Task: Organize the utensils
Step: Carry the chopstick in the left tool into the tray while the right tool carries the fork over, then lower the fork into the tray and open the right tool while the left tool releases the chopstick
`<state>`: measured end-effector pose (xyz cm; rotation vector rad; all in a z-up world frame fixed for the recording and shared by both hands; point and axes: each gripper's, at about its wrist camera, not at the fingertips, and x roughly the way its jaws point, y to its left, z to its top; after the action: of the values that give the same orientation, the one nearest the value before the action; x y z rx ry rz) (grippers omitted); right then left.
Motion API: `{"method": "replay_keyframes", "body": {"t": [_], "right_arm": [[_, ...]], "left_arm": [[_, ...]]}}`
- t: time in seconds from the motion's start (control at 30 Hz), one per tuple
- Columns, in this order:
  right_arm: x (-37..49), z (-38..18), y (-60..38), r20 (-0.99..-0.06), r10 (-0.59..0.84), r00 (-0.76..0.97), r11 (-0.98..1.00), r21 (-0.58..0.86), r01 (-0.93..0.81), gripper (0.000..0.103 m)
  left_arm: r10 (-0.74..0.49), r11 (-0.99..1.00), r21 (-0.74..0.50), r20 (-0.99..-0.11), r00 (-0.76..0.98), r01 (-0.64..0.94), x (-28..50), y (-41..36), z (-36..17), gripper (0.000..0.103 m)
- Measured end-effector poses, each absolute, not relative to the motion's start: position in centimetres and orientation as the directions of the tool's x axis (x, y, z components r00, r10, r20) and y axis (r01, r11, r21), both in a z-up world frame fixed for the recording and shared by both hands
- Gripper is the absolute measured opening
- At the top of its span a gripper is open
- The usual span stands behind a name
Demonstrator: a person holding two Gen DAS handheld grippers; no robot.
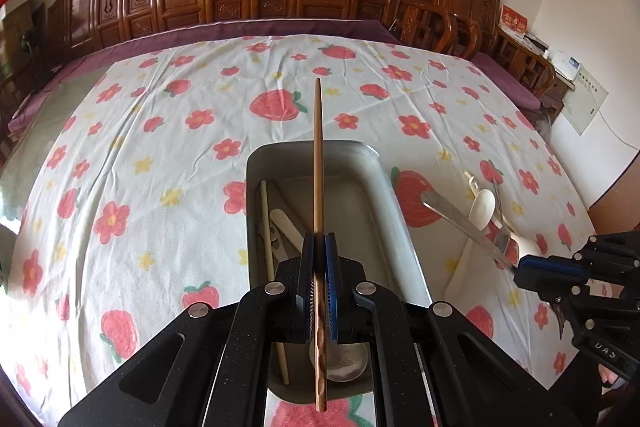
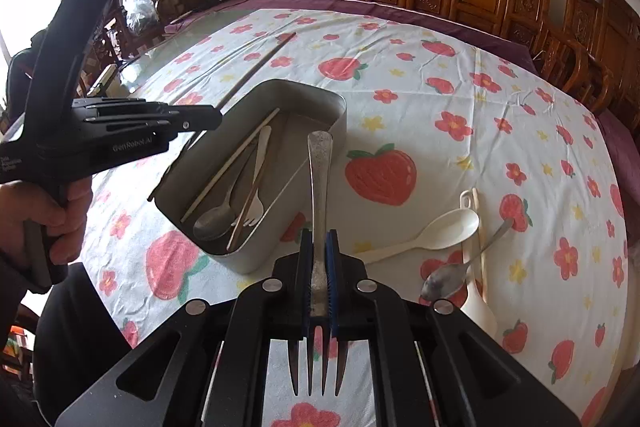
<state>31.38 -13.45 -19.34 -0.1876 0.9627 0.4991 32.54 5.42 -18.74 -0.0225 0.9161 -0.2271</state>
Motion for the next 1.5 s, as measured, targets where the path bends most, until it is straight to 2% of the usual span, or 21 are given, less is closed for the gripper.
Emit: {"method": "replay_keyframes", "body": {"t": [0.5, 0.63, 0.87, 0.93, 1.07, 1.2, 1.5], "right_arm": [[31.7, -19.4, -11.7, -0.826, 0.315, 0.468, 0.869, 0.053, -0.491, 0.008], [32.0, -19.1, -11.4, -0.822, 0.323, 0.468, 0.873, 0.069, -0.482, 0.008], [33.7, -18.8, -9.4, -0.816, 0.351, 0.459, 0.868, 0.099, -0.487, 0.008], [34.4, -19.0, -8.5, -0.818, 0.359, 0.449, 0.865, 0.112, -0.489, 0.008], [35.8, -19.3, -6.9, -0.825, 0.363, 0.434, 0.869, 0.13, -0.478, 0.008], [37.1, -19.8, -5.4, -0.834, 0.368, 0.411, 0.872, 0.156, -0.464, 0.008], [38.9, -21.5, -2.9, -0.854, 0.348, 0.386, 0.9, 0.188, -0.394, 0.008]], "left_arm": [[-0.206, 0.975, -0.123, -0.808, 0.552, 0.184, 32.2, 5.8, -20.4, 0.005], [-0.209, 0.976, -0.128, -0.792, 0.573, 0.178, 31.4, 6.3, -19.4, 0.018], [-0.185, 0.981, -0.104, -0.761, 0.621, 0.164, 30.0, 7.7, -16.9, 0.02], [-0.175, 0.983, -0.097, -0.753, 0.634, 0.157, 29.6, 8.2, -16.4, 0.029], [-0.173, 0.984, -0.106, -0.74, 0.65, 0.141, 29.1, 9.3, -15.4, 0.03], [-0.159, 0.987, -0.1, -0.726, 0.669, 0.126, 28.7, 10.1, -14.7, 0.037], [-0.142, 0.99, -0.099, -0.722, 0.678, 0.102, 28.2, 11.5, -14.3, 0.04]]}}
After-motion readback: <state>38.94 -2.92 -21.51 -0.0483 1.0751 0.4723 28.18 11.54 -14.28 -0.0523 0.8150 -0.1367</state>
